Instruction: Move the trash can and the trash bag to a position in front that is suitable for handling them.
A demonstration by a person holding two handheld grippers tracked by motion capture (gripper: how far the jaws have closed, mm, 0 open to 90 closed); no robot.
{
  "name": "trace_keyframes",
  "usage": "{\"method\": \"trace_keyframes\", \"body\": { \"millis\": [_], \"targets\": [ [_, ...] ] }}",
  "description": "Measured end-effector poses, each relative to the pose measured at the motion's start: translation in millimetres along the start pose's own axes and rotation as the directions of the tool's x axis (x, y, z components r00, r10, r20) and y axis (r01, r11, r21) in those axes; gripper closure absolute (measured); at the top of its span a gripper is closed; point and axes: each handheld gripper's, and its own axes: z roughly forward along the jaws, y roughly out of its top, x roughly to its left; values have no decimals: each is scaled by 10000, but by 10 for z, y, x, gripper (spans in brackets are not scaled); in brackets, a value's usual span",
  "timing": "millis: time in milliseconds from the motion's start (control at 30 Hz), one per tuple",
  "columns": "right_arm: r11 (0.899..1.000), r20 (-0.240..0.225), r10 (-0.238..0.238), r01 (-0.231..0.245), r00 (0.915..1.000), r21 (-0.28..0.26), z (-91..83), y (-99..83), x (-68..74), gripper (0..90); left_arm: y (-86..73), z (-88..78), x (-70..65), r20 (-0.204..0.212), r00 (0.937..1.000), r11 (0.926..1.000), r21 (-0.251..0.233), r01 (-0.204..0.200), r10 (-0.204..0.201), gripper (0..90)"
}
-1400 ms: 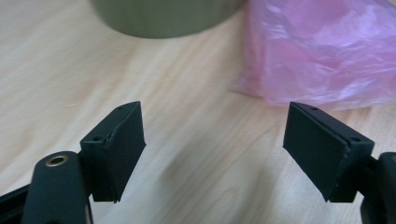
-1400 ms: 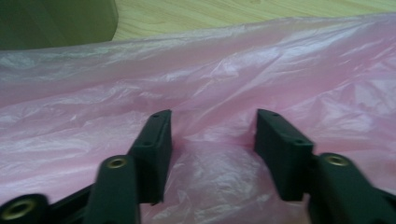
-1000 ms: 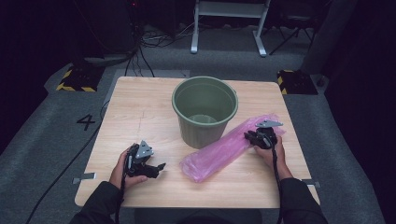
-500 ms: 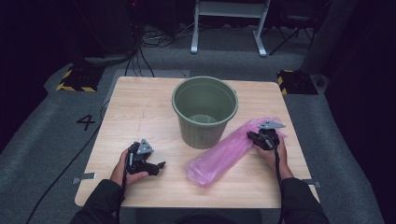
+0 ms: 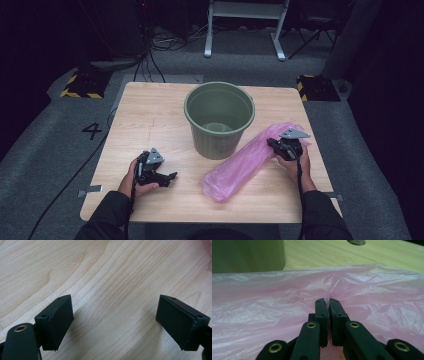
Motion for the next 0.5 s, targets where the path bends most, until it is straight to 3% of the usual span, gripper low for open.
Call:
{"method": "trace_keyframes", "body": {
  "millis": [500],
  "targets": [
    [9966,294,-451,470,9986,-671,-112,76,63,867,0,-1,-1,-35,10000,10000,3,3,-3,140]
  ]
}}
